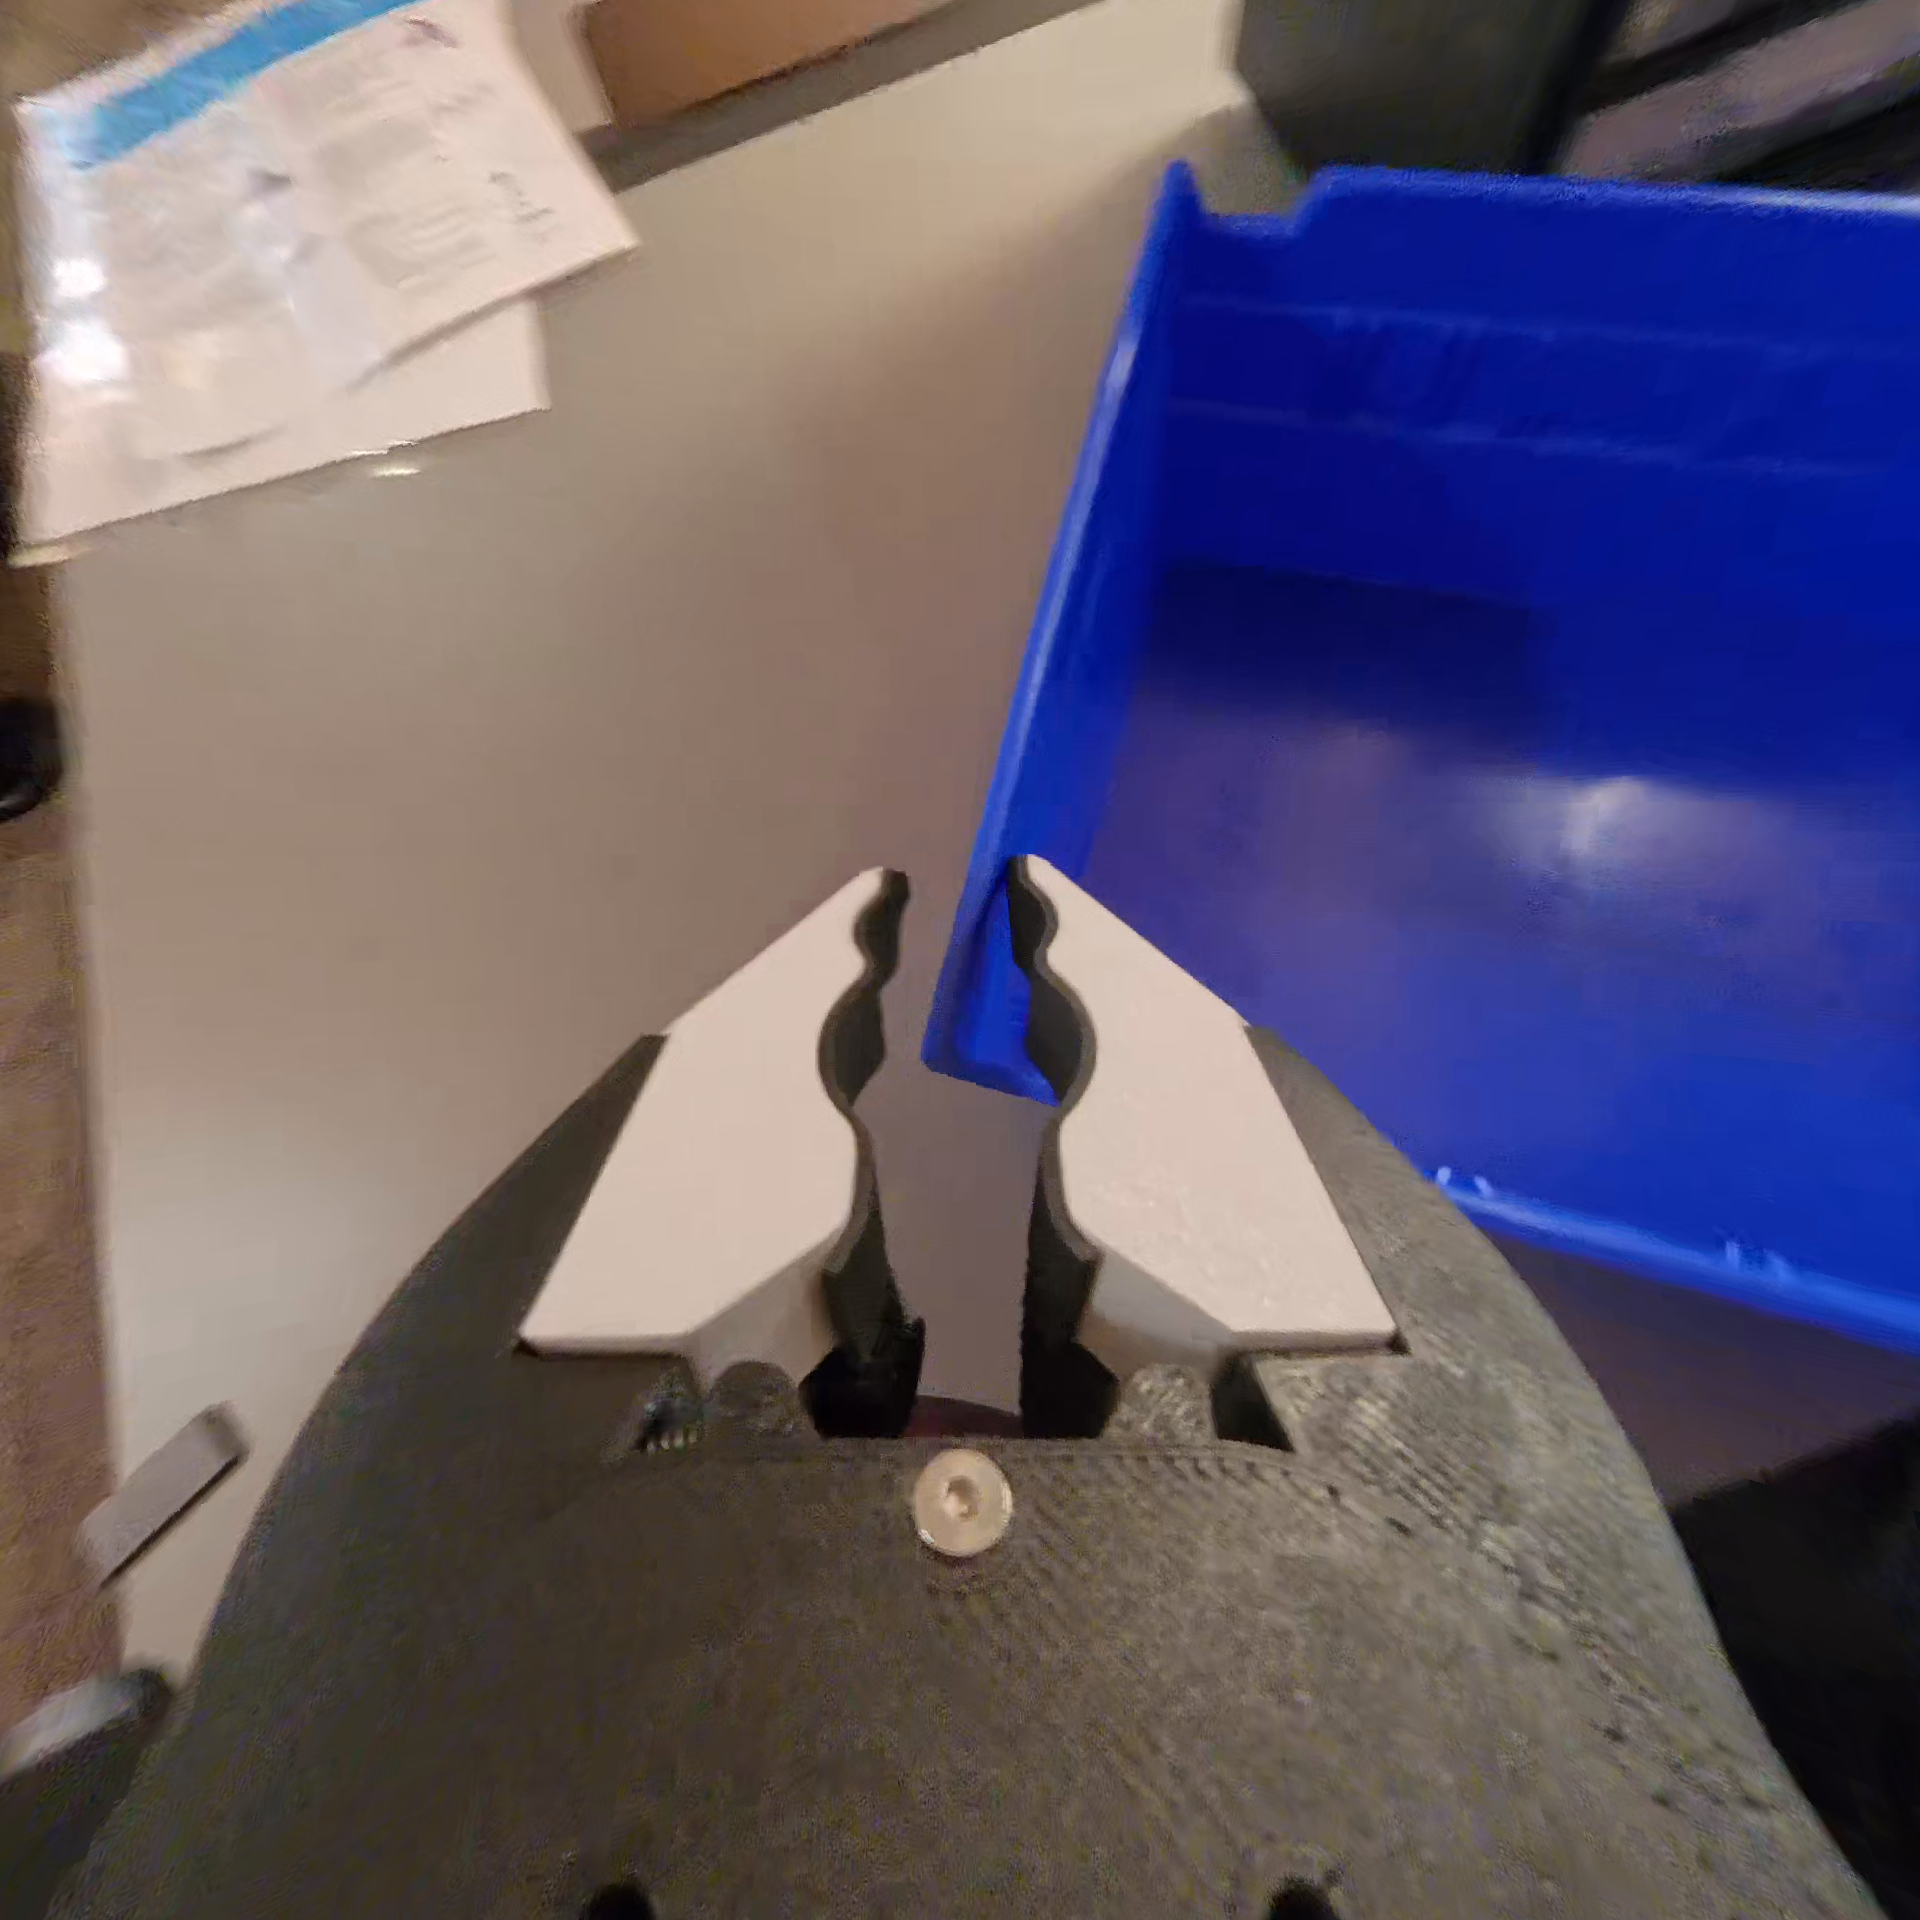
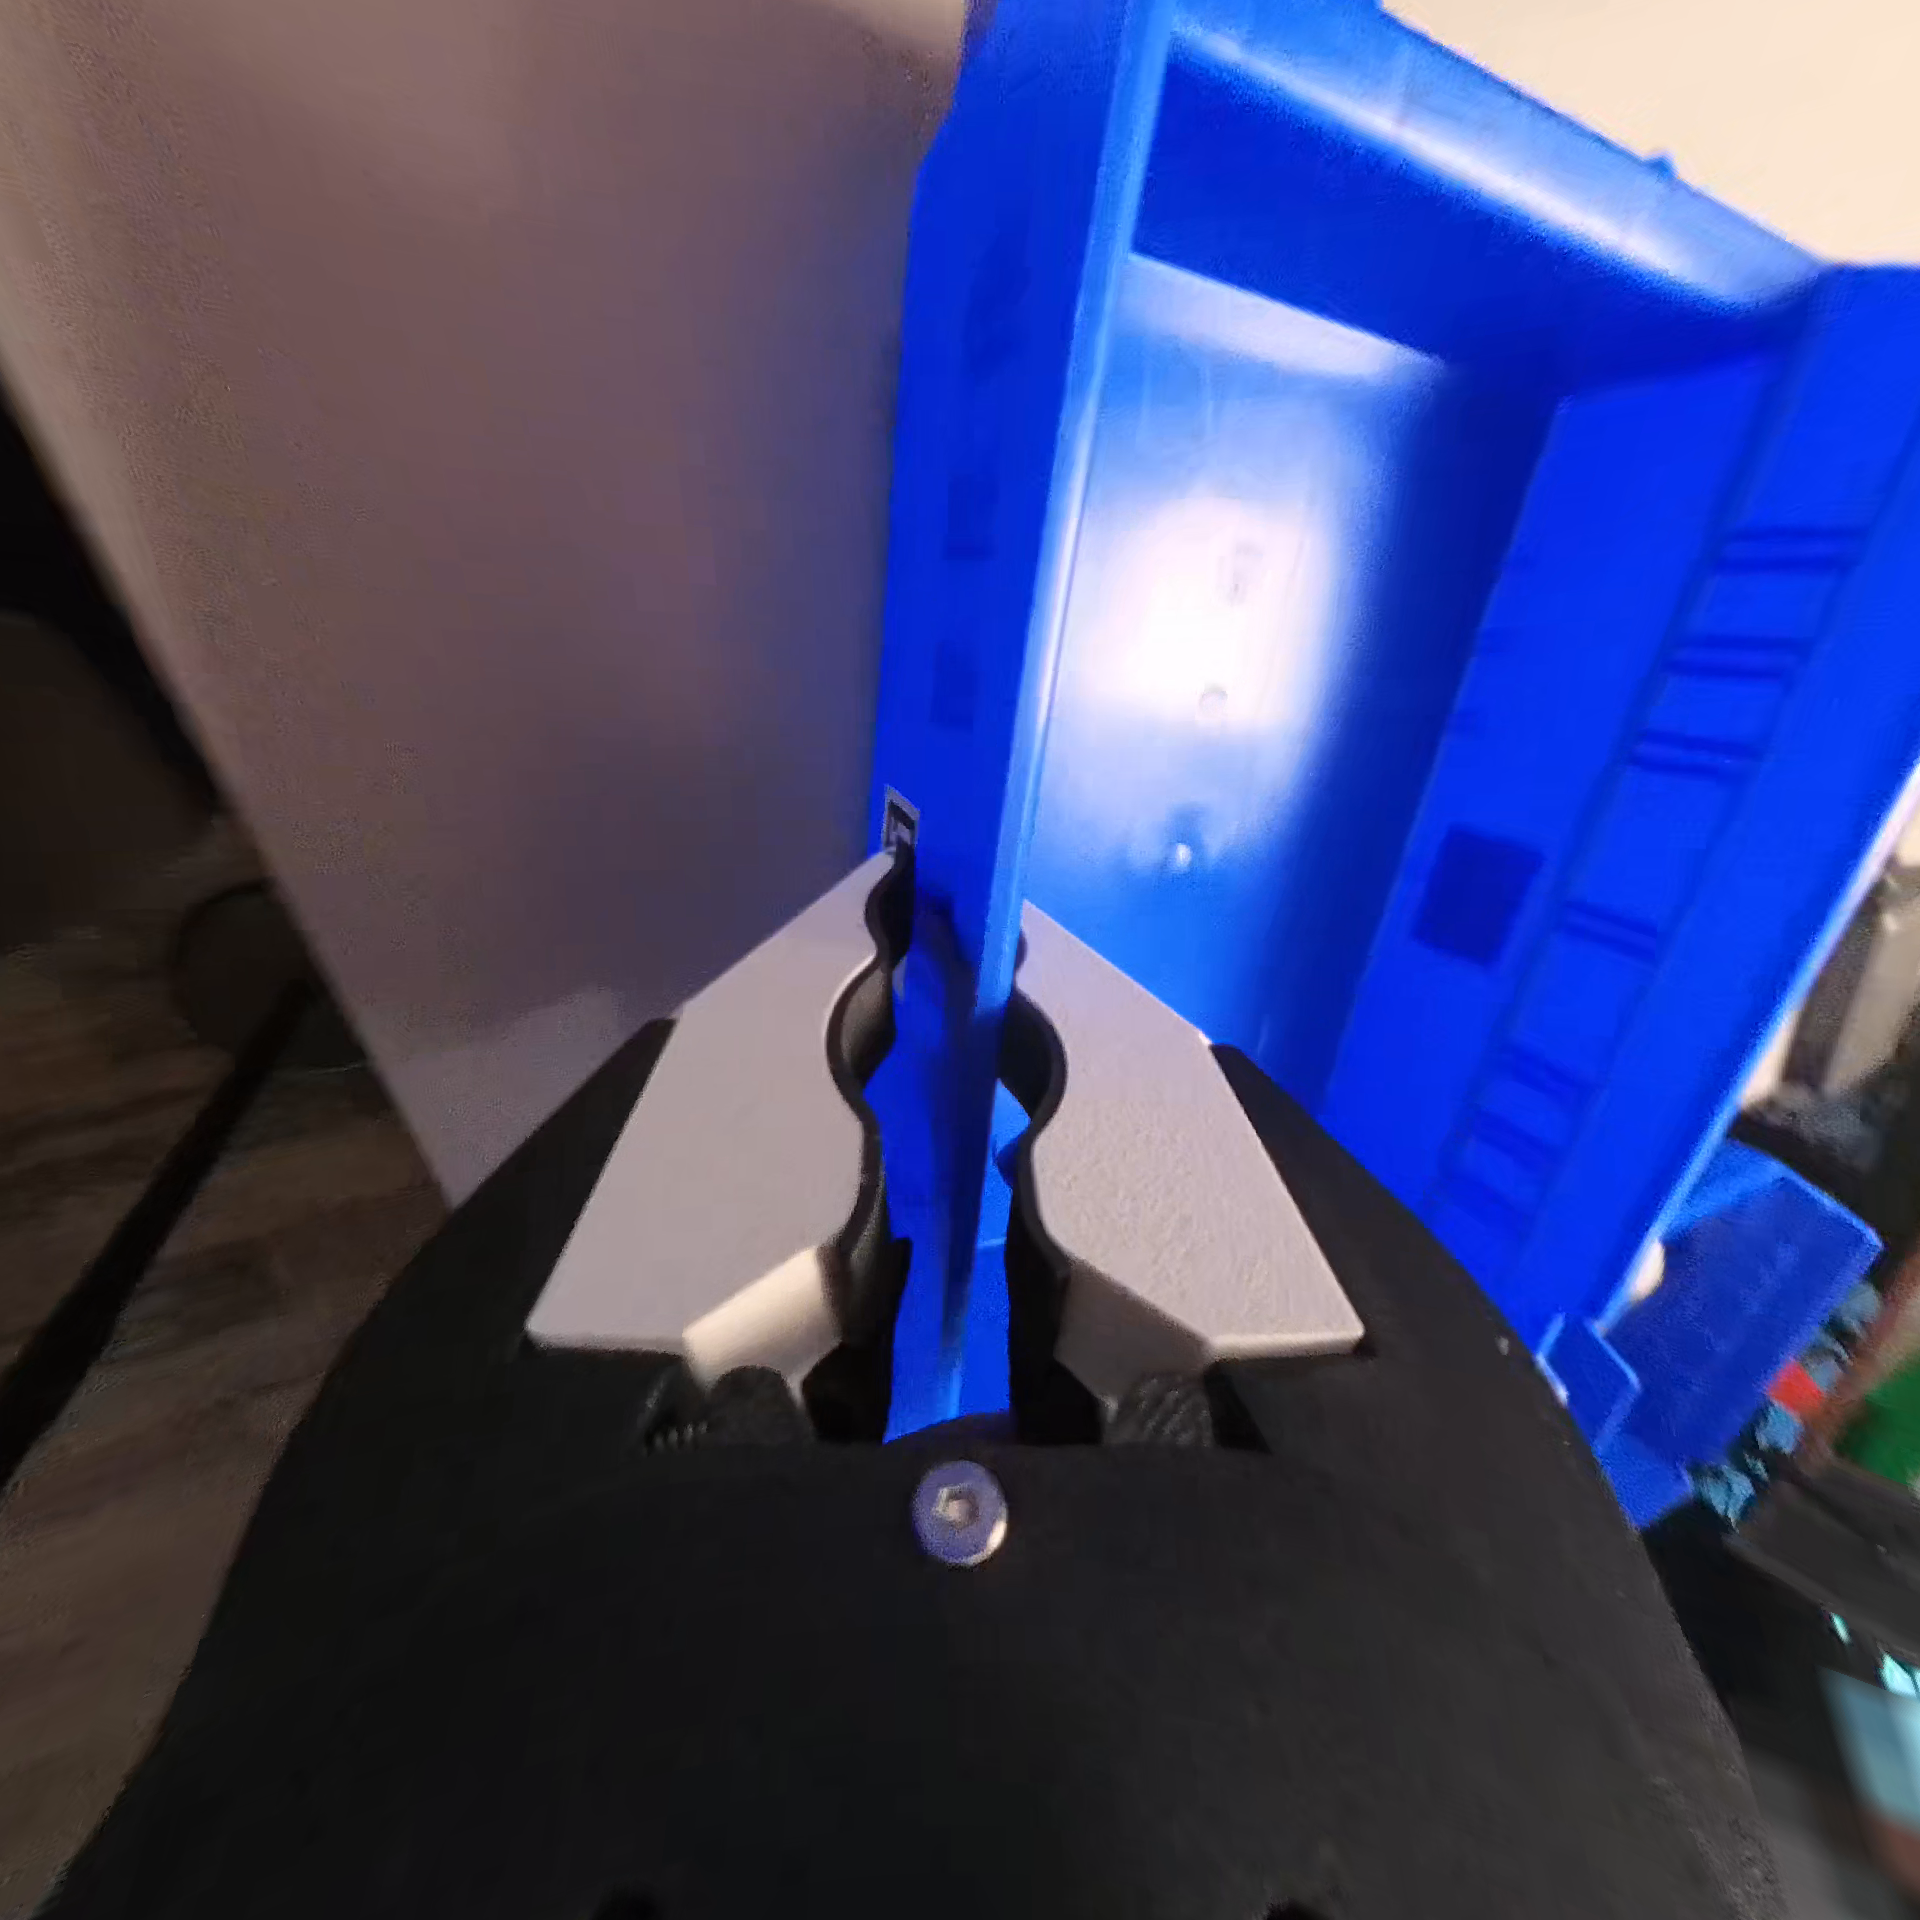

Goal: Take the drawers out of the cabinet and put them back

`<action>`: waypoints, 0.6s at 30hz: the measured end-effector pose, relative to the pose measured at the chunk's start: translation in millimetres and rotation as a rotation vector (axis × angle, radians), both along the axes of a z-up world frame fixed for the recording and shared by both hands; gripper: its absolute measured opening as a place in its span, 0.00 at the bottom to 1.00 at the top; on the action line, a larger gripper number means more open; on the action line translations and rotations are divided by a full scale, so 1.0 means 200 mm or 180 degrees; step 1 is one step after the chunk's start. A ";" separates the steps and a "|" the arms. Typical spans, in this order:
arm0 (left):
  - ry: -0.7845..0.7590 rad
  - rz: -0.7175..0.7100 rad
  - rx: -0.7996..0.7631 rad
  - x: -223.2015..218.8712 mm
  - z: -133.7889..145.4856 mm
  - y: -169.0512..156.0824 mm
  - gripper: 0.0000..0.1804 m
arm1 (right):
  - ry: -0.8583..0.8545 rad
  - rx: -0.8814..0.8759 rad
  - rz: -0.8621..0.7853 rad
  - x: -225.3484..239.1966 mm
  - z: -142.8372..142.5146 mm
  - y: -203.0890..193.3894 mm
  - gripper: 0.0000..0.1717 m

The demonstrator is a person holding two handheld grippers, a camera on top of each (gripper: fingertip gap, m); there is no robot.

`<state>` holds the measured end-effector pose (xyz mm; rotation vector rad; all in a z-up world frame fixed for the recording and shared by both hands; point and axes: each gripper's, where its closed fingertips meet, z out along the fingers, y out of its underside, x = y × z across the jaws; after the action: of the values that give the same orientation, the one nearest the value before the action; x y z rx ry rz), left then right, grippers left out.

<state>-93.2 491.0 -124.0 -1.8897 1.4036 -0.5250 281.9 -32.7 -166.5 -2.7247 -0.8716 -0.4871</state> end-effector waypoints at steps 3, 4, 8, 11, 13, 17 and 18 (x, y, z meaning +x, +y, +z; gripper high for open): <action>-0.0318 0.0562 0.0293 -0.06 0.14 0.08 0.22 | -0.0253 0.0268 -0.0287 0.14 0.06 0.01 0.19; -0.0557 0.0661 0.0324 -0.07 0.21 0.04 0.25 | -0.0273 0.0474 -0.0415 0.16 0.10 0.02 0.23; -0.1495 0.0861 0.0427 -0.11 0.39 -0.30 0.36 | 0.0019 0.1891 -0.0981 0.10 0.34 0.11 0.36; -0.1951 0.0818 0.0524 -0.10 0.39 -0.63 0.43 | 0.0569 0.3171 -0.1496 -0.03 0.47 0.18 0.43; -0.1981 0.0778 0.0616 -0.09 0.34 -0.80 0.49 | 0.0804 0.3743 -0.1874 -0.08 0.46 0.21 0.46; -0.1861 0.0706 0.0652 -0.06 0.23 -1.03 0.57 | 0.0944 0.4359 -0.2795 -0.10 0.33 0.25 0.54; -0.1814 0.0716 0.0683 -0.06 0.20 -1.06 0.58 | 0.0910 0.4422 -0.2916 -0.11 0.29 0.27 0.60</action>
<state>-105.0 278.4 -83.6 -1.5345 0.8283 -0.7003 259.2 20.4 -107.8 -1.5797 0.6833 -0.5160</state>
